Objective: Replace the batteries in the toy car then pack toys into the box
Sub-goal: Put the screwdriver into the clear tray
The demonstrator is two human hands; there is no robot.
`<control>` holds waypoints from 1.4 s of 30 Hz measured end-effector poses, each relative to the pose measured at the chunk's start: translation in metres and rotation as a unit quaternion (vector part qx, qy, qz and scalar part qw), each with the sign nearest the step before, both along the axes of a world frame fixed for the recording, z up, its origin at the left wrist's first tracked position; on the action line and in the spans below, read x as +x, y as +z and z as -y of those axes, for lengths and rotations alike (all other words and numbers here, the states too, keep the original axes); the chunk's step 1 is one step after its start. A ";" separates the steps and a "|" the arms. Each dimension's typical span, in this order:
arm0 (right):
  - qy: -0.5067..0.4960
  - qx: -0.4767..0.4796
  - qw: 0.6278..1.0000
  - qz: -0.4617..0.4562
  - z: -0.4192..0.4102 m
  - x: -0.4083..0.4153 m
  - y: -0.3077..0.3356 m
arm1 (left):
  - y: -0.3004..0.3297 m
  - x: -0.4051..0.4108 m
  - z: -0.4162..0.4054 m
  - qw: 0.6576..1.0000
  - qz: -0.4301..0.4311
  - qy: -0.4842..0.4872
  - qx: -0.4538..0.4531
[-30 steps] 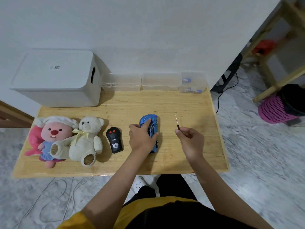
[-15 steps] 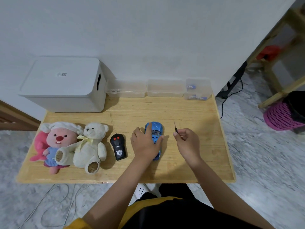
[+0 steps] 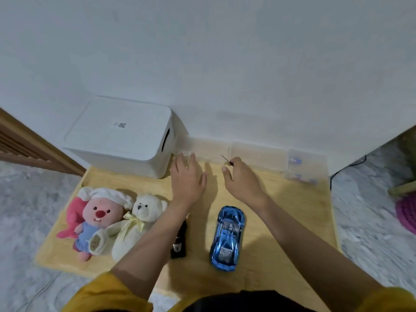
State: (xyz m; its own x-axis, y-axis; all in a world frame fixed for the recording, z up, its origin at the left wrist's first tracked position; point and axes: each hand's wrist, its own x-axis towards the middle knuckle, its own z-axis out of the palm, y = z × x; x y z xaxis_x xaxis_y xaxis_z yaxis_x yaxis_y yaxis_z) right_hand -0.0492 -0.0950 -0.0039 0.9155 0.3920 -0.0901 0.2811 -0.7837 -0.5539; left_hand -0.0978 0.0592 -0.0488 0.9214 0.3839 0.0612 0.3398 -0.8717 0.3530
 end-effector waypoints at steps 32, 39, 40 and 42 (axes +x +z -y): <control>0.030 0.027 0.992 0.117 -0.032 0.101 -0.019 | -0.040 0.069 -0.046 0.982 0.172 -0.072 0.007; -0.026 0.142 0.989 0.032 -0.033 0.083 -0.014 | -0.035 0.068 -0.051 0.984 0.149 -0.095 -0.010; 0.000 0.150 0.988 0.038 -0.032 0.078 -0.015 | -0.036 0.070 -0.052 0.985 0.148 -0.092 -0.007; 0.051 0.149 0.987 0.040 -0.029 0.072 -0.020 | -0.035 0.071 -0.053 0.986 0.140 -0.091 -0.002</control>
